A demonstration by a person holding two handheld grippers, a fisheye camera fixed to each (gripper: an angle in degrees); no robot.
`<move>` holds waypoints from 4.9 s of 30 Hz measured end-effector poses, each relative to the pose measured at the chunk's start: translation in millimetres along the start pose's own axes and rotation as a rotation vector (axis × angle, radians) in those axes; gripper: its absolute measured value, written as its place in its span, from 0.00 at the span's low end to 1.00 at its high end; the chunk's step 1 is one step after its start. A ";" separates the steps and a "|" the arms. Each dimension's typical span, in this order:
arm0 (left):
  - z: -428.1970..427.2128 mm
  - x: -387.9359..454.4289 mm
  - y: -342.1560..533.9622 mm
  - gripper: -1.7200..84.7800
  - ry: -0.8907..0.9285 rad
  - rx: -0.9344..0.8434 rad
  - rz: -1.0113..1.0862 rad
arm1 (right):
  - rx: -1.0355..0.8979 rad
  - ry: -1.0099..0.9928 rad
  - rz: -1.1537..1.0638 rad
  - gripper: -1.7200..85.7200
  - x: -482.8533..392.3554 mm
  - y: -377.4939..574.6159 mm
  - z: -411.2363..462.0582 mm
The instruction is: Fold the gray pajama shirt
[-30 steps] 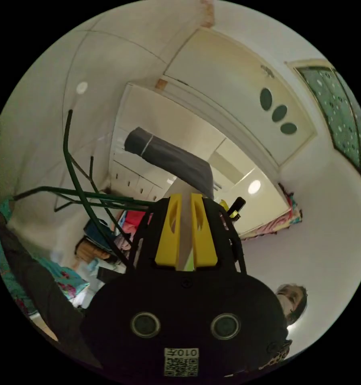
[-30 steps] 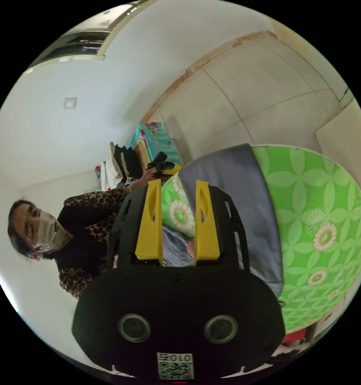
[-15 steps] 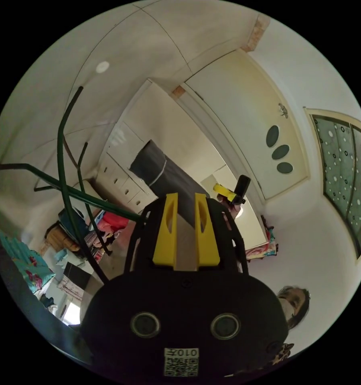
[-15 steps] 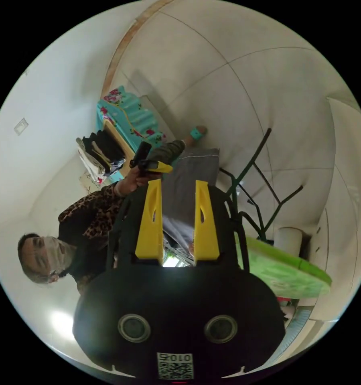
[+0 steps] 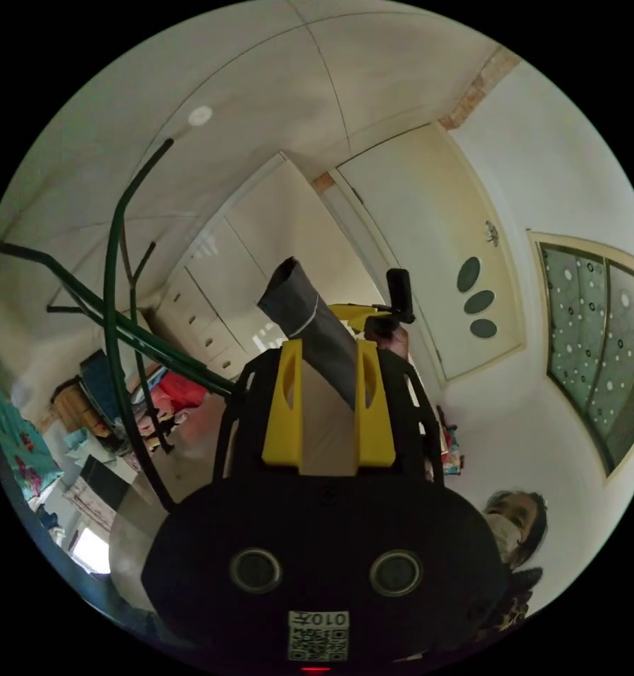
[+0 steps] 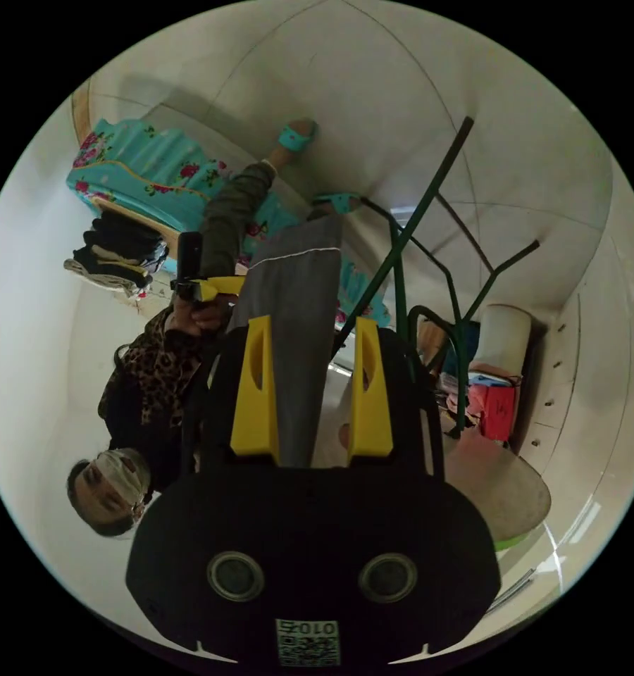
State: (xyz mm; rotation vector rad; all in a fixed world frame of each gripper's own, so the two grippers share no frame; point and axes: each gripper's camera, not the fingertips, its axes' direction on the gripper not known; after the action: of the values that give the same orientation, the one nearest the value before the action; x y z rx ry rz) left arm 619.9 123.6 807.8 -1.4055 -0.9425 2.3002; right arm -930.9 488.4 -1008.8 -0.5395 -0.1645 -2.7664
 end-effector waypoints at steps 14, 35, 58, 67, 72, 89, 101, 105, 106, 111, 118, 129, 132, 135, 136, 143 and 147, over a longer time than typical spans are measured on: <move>-17.0 -17.7 0.4 0.19 0.072 0.041 0.055 | 0.146 -0.149 -0.268 0.05 -12.0 2.7 -18.0; 16.1 70.0 20.9 0.02 0.047 -0.047 0.502 | 0.423 -0.110 -0.511 0.05 -47.8 182.2 22.4; 246.9 63.3 412.7 0.02 -0.390 -0.729 1.357 | 1.333 0.026 -0.760 0.06 43.7 671.9 459.4; 299.2 -53.9 480.1 0.02 -0.562 -0.966 1.323 | 1.487 -0.139 -0.644 0.06 122.8 712.0 649.8; 312.7 -99.3 496.2 0.02 -0.636 -1.036 1.269 | 1.528 -0.199 -0.576 0.06 144.8 716.5 713.4; 339.3 -146.8 561.6 0.02 -0.802 -1.128 1.380 | 1.668 -0.353 -0.497 0.07 203.1 760.8 825.5; 359.9 -193.1 585.5 0.02 -1.017 -1.214 1.447 | 1.897 -0.924 -0.175 0.10 279.1 757.4 963.4; 357.2 -220.5 630.2 0.02 -1.214 -1.275 1.710 | 1.968 -1.028 -0.131 0.16 263.8 753.5 995.3; 355.9 -224.2 637.5 0.02 -1.230 -1.286 1.754 | 1.973 -1.049 -0.124 0.17 254.0 751.4 1000.8; 337.5 -248.4 687.0 0.02 -1.308 -1.329 2.044 | 1.984 -1.093 0.000 0.19 213.5 740.8 1001.0; 301.8 -254.9 730.1 0.02 -1.272 -1.279 2.361 | 1.861 -1.080 0.391 0.07 191.3 723.8 987.3; 281.5 -164.0 699.7 0.02 -1.281 -1.116 2.280 | 1.961 -1.195 0.282 0.07 173.9 689.5 1000.5; 291.2 -123.2 662.8 0.02 -1.371 -1.051 2.171 | 1.954 -1.211 0.356 0.07 163.5 686.9 1017.0; 309.2 -84.2 610.1 0.02 -1.487 -1.028 1.992 | 1.860 -1.190 0.489 0.07 150.7 686.3 1036.9; 312.3 -76.2 600.2 0.02 -1.495 -1.030 1.953 | 1.875 -1.185 0.511 0.06 140.7 687.9 1045.2; 340.4 1.3 542.2 0.02 -1.483 -0.947 1.805 | 2.063 -0.963 0.178 0.07 44.5 687.1 956.6; 342.7 35.5 532.2 0.02 -1.471 -0.922 1.840 | 2.009 -0.661 0.072 0.14 -17.8 668.4 839.4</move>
State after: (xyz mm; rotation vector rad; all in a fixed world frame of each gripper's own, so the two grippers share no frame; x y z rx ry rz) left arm 353.0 -385.0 539.2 0.1967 -1.1952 5.0715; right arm -404.6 6.7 -207.1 -0.6175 -2.3618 -1.0120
